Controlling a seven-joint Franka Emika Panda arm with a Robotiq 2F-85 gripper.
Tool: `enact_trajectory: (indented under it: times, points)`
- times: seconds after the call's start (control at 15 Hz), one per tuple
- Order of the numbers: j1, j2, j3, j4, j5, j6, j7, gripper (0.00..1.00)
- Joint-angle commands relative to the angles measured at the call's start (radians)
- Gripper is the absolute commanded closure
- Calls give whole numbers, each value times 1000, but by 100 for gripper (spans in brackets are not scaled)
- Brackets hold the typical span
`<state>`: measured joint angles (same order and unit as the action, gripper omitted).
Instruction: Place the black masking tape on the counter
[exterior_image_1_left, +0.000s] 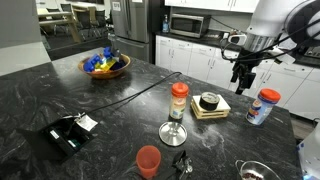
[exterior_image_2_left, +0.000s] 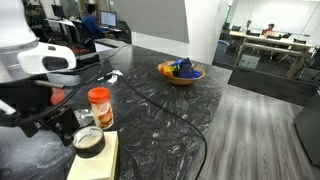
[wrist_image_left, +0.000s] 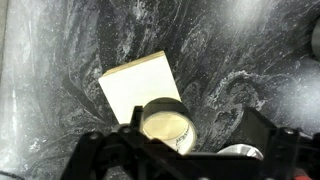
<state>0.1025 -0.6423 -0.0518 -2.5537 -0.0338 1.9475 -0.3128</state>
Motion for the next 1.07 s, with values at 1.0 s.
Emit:
enact_trajectory:
  times: [1.0]
  points:
    - [76,166,164,-43,-94,231,79,0]
